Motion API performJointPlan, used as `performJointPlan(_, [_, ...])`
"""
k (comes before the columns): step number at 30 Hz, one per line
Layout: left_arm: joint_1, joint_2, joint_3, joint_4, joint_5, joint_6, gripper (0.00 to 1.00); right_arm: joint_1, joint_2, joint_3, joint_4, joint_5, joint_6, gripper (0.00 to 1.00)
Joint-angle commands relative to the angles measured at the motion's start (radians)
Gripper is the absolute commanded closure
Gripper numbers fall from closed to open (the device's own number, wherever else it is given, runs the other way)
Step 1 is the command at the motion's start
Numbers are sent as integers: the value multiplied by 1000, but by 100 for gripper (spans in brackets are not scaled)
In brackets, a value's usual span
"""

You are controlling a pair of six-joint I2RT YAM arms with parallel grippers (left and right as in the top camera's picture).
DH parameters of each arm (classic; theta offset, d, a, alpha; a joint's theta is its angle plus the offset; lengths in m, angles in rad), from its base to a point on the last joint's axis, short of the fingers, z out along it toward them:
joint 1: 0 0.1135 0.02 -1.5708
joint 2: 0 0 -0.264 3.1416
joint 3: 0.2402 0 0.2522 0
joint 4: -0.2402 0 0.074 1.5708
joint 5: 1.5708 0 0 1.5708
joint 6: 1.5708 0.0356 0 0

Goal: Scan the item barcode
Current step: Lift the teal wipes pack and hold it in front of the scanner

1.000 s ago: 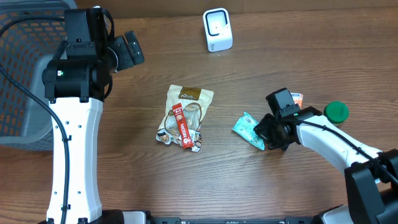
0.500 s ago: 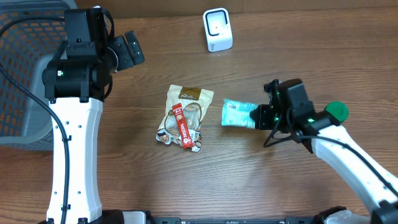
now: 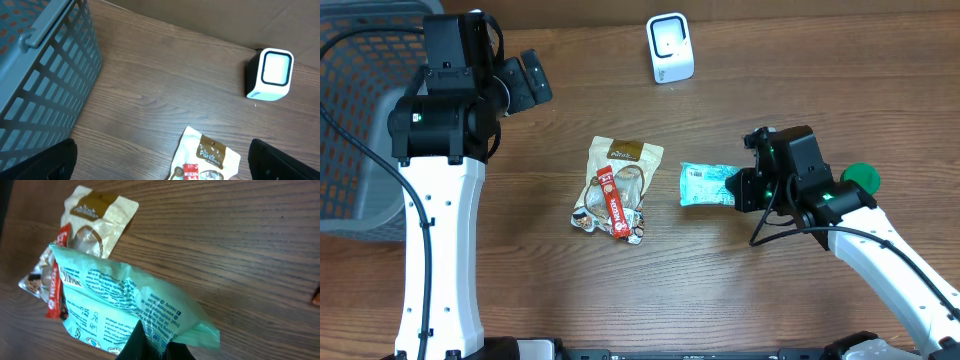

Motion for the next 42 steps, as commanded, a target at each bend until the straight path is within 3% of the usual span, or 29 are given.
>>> performJointPlan(1, [0, -15, 16, 3, -2, 19, 0, -5, -11, 31, 17, 14, -74, 97])
performJointPlan(6, [0, -15, 16, 3, -2, 19, 0, -14, -11, 235, -78, 62, -111, 97])
performJointPlan(13, [0, -15, 16, 3, -2, 19, 0, -15, 82, 697, -356, 180, -314, 97])
performJointPlan(16, [0, -15, 16, 3, -2, 19, 0, -15, 154, 840, -373, 277, -366, 97])
performJointPlan(25, [0, -15, 16, 3, -2, 19, 0, -14, 315, 885, -71, 342, -696, 97])
performJointPlan(34, [0, -15, 16, 3, -2, 19, 0, 30, 515, 885, 166, 578, -937, 97])
performJointPlan(42, [0, -15, 16, 3, -2, 19, 0, 98, 710, 885, 510, 814, -1215, 97])
